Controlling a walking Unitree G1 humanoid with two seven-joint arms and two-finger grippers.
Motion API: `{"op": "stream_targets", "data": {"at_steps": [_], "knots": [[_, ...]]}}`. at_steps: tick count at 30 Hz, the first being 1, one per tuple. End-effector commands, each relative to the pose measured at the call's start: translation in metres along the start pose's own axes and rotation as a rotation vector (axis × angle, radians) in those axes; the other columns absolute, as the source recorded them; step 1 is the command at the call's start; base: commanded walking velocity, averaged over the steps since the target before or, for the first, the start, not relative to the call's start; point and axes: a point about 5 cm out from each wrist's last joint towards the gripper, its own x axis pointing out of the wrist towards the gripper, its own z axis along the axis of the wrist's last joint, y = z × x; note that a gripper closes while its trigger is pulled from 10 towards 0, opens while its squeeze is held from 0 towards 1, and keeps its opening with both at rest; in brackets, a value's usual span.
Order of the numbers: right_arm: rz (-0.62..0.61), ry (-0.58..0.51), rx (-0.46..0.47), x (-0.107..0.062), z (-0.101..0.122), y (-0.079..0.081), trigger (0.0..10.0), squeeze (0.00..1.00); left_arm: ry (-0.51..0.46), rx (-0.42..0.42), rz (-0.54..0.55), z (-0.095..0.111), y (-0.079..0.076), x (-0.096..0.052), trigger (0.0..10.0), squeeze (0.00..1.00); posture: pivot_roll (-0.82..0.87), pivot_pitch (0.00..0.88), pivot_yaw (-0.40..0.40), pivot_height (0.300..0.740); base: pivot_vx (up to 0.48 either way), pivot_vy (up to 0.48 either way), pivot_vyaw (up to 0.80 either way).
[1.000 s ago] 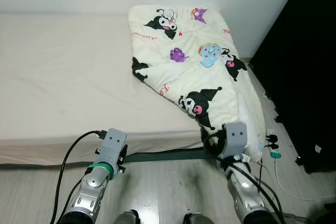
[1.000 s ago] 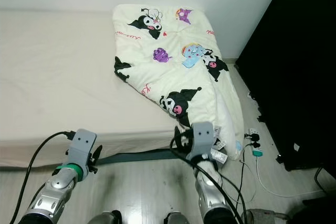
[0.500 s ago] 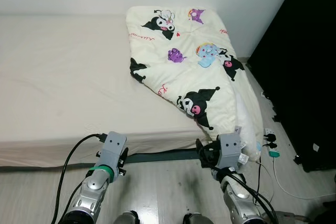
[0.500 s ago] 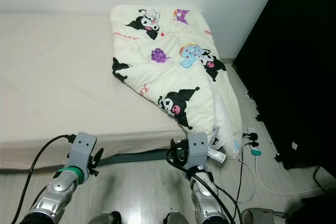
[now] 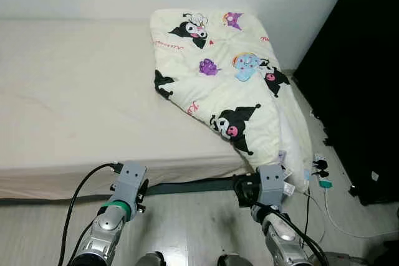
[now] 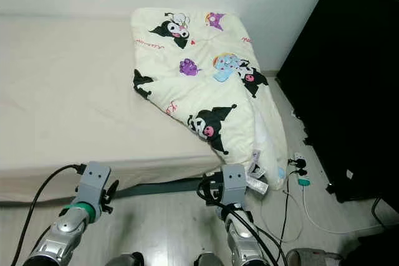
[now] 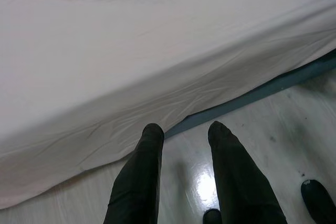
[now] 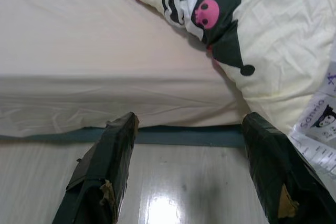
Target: Clean up the room
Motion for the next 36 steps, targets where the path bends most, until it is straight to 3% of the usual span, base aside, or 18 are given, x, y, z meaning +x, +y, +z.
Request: {"op": "stream_targets", "data": {"at_steps": [1, 13, 27, 36], "knots": [[-0.021, 0.039, -0.003, -0.005, -0.009, -0.004, 10.0, 0.00, 0.031, -0.003, -0.015, -0.011, -0.003, -0.004, 10.0, 0.00, 0.02, 0.043, 0.016, 0.740, 0.000, 0.000, 0.00], [-0.077, 0.053, -0.024, -0.008, -0.012, -0.011, 10.0, 0.00, 0.008, 0.006, -0.006, -0.008, -0.002, -0.003, 10.0, 0.00, -0.02, 0.037, 0.039, 0.740, 0.000, 0.000, 0.00], [-0.264, 0.066, 0.044, -0.018, -0.018, -0.037, 10.0, 0.00, 0.017, 0.006, 0.005, -0.007, -0.001, 0.000, 10.0, 0.00, -0.04, 0.052, 0.061, 0.740, 0.000, 0.000, 0.00], [-0.170, 0.028, -0.030, -0.010, -0.008, -0.023, 10.0, 0.00, 0.019, -0.001, 0.015, -0.007, -0.002, 0.000, 10.0, 0.00, -0.02, 0.060, 0.039, 0.740, 0.000, 0.000, 0.00]]}}
